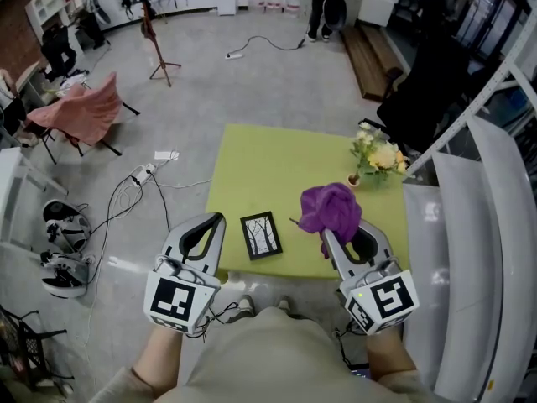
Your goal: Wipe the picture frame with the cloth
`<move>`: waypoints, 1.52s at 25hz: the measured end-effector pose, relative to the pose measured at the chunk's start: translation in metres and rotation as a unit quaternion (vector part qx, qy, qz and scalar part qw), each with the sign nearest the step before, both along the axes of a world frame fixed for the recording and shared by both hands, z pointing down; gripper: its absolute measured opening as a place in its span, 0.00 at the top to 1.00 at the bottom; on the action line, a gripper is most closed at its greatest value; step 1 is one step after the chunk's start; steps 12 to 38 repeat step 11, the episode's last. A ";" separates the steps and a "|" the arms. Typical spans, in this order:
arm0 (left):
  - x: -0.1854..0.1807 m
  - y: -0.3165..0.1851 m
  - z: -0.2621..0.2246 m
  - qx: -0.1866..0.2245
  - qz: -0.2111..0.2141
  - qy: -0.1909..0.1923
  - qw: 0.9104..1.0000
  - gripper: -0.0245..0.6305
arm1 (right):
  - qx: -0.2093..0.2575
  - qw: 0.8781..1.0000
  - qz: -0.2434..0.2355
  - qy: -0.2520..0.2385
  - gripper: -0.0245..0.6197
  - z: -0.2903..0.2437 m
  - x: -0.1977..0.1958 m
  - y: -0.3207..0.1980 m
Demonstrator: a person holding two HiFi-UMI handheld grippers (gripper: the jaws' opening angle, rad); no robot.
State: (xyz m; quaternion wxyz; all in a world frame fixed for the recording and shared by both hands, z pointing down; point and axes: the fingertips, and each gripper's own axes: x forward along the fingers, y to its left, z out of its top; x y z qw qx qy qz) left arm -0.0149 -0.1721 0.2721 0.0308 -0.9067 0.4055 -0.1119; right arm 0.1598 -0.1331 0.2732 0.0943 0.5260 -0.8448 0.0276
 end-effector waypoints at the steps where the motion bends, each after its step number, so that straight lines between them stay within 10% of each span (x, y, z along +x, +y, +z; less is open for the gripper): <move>1: 0.000 -0.001 -0.001 0.001 0.001 0.000 1.000 0.95 | 0.001 1.000 0.001 -0.001 0.79 -0.001 0.000 -0.001; 38: -0.011 0.000 -0.003 0.001 -0.005 0.001 1.000 0.95 | -0.001 1.000 0.001 -0.013 0.79 -0.003 -0.007 -0.001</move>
